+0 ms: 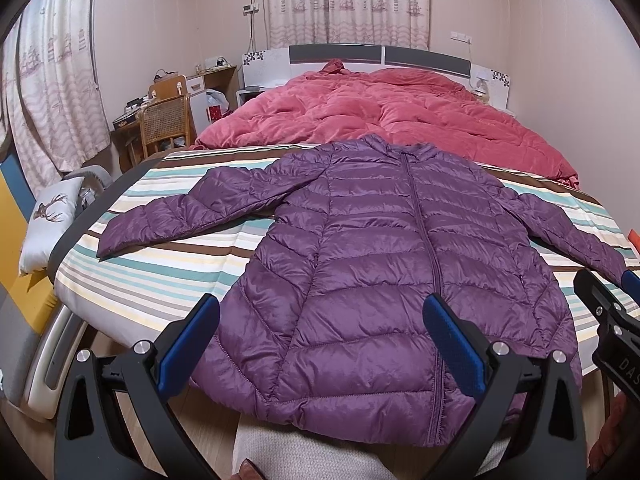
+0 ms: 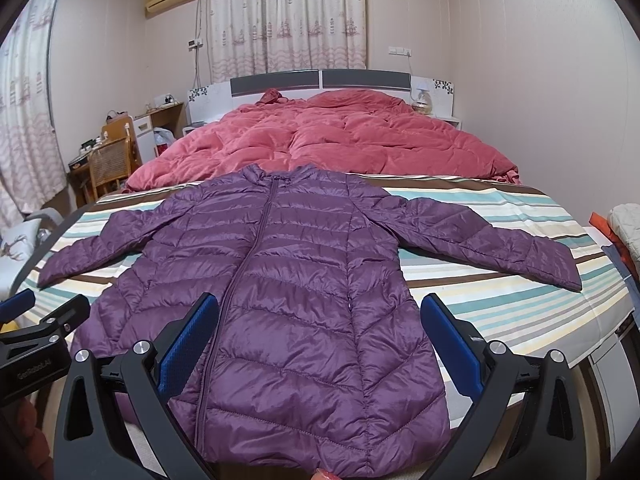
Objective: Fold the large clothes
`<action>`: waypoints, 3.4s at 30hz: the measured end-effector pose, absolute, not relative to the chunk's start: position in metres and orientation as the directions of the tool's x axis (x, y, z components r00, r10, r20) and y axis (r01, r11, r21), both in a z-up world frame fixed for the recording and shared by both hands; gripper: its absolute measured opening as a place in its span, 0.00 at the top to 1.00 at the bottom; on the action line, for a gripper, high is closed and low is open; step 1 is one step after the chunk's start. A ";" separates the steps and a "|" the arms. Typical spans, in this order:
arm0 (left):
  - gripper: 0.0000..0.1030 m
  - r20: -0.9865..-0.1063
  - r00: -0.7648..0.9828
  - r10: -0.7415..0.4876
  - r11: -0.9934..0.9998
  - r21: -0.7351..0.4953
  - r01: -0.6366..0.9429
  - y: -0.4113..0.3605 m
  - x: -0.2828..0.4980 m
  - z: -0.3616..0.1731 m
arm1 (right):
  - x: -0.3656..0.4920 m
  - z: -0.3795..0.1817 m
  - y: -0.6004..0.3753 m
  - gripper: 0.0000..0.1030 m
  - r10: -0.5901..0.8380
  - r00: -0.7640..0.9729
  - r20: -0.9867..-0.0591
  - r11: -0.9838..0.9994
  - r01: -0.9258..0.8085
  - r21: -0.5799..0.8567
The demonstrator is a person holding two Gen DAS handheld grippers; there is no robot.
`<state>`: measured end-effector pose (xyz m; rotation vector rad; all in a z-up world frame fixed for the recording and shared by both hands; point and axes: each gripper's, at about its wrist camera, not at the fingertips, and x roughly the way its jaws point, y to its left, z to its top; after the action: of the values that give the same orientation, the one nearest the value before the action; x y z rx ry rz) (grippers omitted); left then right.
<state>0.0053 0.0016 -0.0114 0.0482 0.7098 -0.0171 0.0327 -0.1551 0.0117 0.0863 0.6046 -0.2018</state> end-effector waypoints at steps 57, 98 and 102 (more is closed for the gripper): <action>0.02 -0.667 0.745 0.000 0.999 0.036 0.032 -0.001 0.005 -0.012 | 0.036 0.007 -0.156 0.03 -0.131 0.792 -0.596 0.982 0.186 0.032; 0.02 -0.671 0.732 0.119 0.992 0.104 -0.066 0.047 0.149 -0.084 | 0.101 -0.104 -0.457 0.34 -0.102 0.704 -0.703 0.501 0.647 0.575; 0.02 -0.667 0.730 0.152 0.988 0.129 -0.089 0.051 0.161 -0.089 | 0.096 -0.115 -0.481 0.37 -0.131 0.704 -0.698 0.383 0.685 0.619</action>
<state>0.1606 0.0512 -0.0894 0.0903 0.7415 0.1330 0.0959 -0.4811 -0.1155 1.0586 0.6105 -0.5631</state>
